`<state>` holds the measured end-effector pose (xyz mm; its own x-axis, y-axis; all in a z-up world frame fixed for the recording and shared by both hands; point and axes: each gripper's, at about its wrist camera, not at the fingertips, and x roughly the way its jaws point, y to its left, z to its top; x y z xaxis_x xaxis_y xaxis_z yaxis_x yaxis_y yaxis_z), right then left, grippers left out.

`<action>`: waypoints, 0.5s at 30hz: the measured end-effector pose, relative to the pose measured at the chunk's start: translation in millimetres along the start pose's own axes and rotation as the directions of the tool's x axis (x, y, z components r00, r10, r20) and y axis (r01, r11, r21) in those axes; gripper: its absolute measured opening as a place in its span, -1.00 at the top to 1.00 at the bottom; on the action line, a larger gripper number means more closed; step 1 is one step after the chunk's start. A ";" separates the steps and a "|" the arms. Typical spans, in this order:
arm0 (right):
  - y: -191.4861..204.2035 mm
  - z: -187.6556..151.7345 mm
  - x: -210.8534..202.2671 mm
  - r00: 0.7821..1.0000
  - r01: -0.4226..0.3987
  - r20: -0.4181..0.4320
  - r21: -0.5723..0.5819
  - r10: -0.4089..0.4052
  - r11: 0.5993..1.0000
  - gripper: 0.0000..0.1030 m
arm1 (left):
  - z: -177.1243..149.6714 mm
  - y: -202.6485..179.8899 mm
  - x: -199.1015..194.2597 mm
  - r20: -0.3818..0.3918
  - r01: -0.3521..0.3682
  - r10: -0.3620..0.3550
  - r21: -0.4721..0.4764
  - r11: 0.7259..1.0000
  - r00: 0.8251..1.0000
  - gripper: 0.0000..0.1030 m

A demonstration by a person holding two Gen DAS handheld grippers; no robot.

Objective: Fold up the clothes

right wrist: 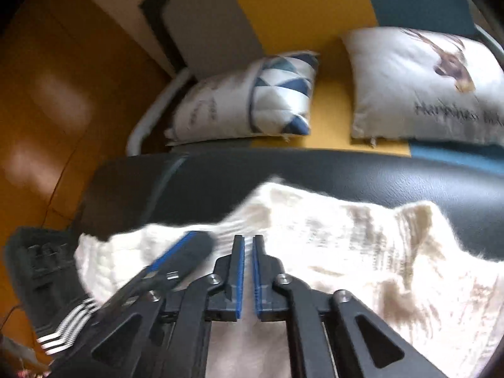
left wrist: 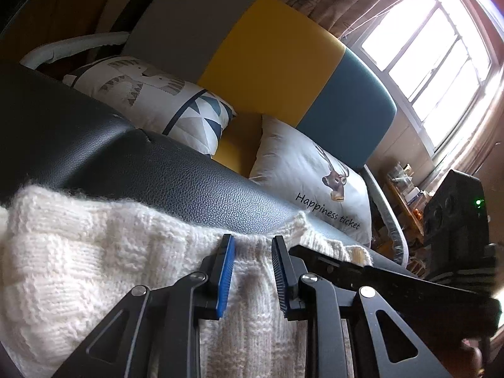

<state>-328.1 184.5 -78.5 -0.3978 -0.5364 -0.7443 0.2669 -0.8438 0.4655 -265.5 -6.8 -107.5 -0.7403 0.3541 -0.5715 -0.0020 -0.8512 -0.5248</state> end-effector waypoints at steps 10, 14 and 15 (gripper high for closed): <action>-3.8 -3.2 -40.6 0.978 0.131 0.166 -0.039 -0.123 0.991 0.59 | -1.4 -5.3 1.5 -0.004 -0.030 0.030 0.033 0.999 1.000 0.51; -36.8 -7.9 -98.6 0.924 0.292 0.255 0.015 -0.286 0.956 0.55 | -1.8 -6.7 1.9 -0.002 -0.034 0.034 0.038 0.999 0.999 0.50; -45.5 -8.2 -101.1 0.925 0.309 0.230 0.011 -0.303 0.951 0.53 | -1.8 -7.1 2.1 -0.002 -0.036 0.036 0.040 0.999 0.999 0.49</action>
<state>-292.8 277.2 -28.3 -0.6508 -0.2430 -0.7193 0.1209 -0.9685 0.2178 -265.8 0.7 -106.1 -0.7384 0.3243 -0.5912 -0.0026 -0.8781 -0.4785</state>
